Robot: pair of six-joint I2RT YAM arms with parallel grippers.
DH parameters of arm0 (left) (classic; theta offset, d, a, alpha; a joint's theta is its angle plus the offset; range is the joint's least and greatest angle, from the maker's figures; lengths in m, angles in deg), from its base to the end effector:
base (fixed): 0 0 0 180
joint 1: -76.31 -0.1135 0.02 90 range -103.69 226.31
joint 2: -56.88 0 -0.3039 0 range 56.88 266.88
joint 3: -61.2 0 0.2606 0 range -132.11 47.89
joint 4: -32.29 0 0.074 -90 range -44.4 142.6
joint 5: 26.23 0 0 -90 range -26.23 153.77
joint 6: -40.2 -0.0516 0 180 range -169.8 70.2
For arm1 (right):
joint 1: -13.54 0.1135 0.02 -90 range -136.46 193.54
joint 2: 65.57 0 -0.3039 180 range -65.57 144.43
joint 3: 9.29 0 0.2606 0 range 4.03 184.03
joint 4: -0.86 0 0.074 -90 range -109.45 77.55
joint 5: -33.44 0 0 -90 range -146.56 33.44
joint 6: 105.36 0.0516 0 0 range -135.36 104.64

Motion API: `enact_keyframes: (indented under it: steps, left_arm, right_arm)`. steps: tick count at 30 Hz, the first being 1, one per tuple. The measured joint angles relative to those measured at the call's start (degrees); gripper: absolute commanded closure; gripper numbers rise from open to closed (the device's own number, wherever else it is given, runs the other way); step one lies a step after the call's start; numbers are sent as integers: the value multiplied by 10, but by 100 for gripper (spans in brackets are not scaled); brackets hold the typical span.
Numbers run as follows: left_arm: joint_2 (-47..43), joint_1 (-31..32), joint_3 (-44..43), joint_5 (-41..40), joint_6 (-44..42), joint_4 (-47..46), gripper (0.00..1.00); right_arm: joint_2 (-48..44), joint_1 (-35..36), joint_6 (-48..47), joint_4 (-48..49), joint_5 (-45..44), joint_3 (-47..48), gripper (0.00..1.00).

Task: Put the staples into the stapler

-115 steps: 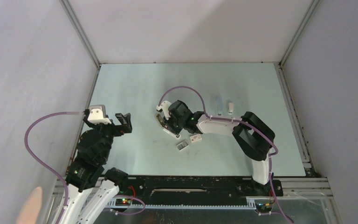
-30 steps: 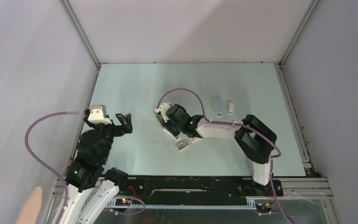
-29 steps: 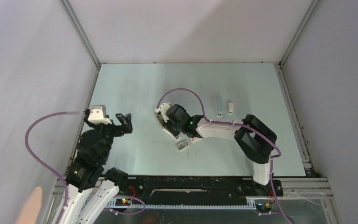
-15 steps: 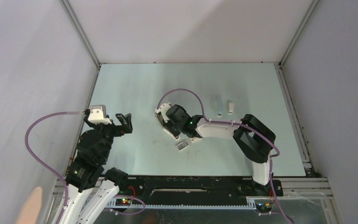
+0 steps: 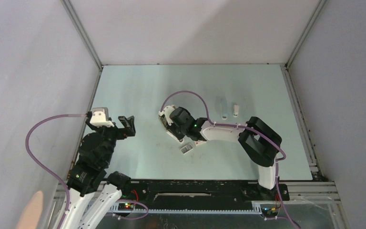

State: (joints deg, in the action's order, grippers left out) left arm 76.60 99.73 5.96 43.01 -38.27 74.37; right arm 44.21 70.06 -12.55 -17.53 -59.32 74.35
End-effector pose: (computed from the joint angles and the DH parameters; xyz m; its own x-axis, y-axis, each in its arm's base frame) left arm 0.0692 -0.0100 0.3535 -0.1124 -0.1550 -0.9815 0.0266 0.9869 -0.1589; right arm 0.2483 0.3709 0.1966 -0.4263 -0.5558 -0.7137 -0.7942 0.6076 0.0012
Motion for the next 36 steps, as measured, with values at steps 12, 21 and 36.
enact_keyframes:
  steps: [12, 21, 36]
  left_arm:
    - [0, 0, 0, 0, 0, 0, 0]
    - [0, 0, 0, 0, 0, -2, 0]
    - [0, 0, 0, 1, 0, -3, 0]
  right_arm:
    - [0, -1, 3, 8, 0, -12, 86]
    - [-4, -1, 5, 11, 3, -21, 60]
    - [-23, -16, 2, 33, -1, -21, 49]
